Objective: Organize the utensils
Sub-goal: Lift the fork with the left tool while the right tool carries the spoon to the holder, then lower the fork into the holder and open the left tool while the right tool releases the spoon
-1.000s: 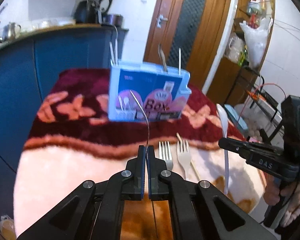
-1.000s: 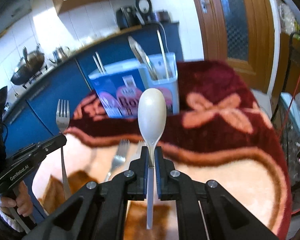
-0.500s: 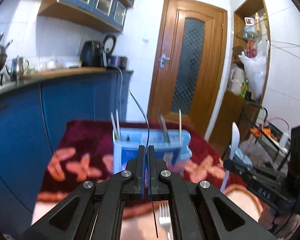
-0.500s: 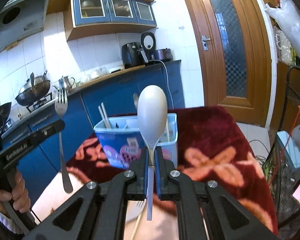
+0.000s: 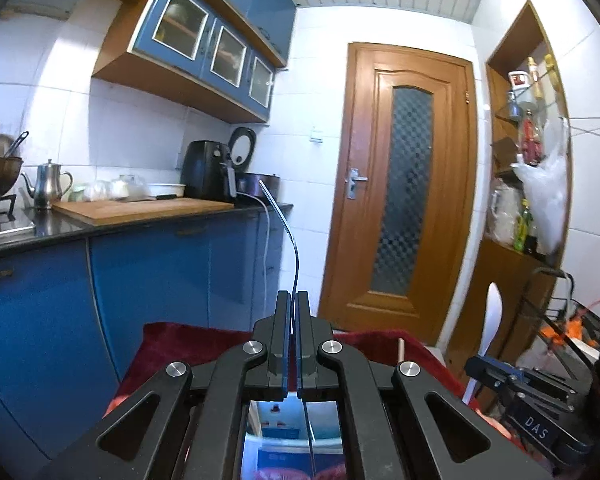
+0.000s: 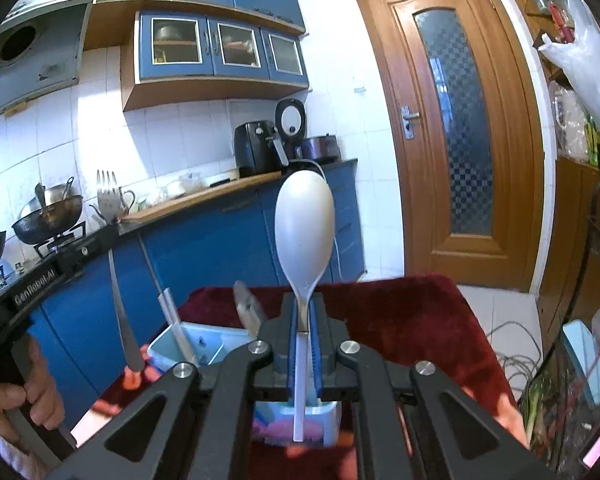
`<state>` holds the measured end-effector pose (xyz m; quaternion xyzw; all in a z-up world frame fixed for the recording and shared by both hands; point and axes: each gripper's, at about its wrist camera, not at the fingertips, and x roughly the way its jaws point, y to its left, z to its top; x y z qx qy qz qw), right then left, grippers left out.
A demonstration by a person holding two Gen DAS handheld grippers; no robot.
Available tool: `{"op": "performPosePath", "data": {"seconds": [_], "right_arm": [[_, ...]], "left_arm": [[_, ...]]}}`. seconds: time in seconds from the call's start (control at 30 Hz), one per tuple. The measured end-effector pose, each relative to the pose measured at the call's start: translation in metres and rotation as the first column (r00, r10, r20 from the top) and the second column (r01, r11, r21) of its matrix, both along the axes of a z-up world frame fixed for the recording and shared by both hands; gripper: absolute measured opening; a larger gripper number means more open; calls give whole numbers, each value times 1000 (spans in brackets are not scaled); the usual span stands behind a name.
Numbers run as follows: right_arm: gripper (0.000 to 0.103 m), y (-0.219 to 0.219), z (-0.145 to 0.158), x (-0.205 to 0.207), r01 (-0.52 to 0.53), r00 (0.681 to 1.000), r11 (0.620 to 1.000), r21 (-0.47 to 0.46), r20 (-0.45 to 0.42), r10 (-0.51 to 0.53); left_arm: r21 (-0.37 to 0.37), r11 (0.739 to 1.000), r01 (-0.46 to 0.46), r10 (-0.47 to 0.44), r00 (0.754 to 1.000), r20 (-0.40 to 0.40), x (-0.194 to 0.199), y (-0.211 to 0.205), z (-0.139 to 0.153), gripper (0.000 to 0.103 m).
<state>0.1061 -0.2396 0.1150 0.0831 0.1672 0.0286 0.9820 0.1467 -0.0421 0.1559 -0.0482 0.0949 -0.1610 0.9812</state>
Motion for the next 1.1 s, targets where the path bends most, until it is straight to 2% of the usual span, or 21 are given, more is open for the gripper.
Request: {"op": "performPosePath", "data": {"seconds": [0.13, 0.27, 0.63, 0.73, 0.8, 0.87, 0.93, 1.1], "right_arm": [[8, -1, -6, 18, 11, 1000, 1000, -17, 20, -10], [8, 1, -19, 30, 3, 1000, 999, -48, 11, -2], [10, 10, -52, 43, -67, 992, 995, -70, -108, 59], [14, 9, -54, 44, -80, 989, 996, -47, -130, 74], [24, 11, -54, 43, -73, 988, 996, -50, -139, 66], [26, 12, -53, 40, -65, 989, 996, -64, -138, 55], [28, 15, -51, 35, -52, 990, 996, -78, -135, 42], [32, 19, -42, 23, -24, 993, 997, -79, -119, 14]], "left_arm": [[2, 999, -33, 33, 999, 17, 20, -9, -9, 1], [-1, 999, -45, 45, 999, -7, 35, -14, -21, 1], [35, 999, -41, 45, 990, -131, 50, -17, -60, 1], [39, 999, -22, 28, 985, -169, 52, -15, -67, 3], [29, 1000, -9, 15, 980, -201, 54, -13, -70, 4], [11, 1000, 20, -16, 970, -244, 57, -10, -73, 7], [7, 999, 33, -30, 963, -266, 56, -9, -74, 20], [18, 997, 72, -64, 957, -284, 47, -10, -71, 34]]}}
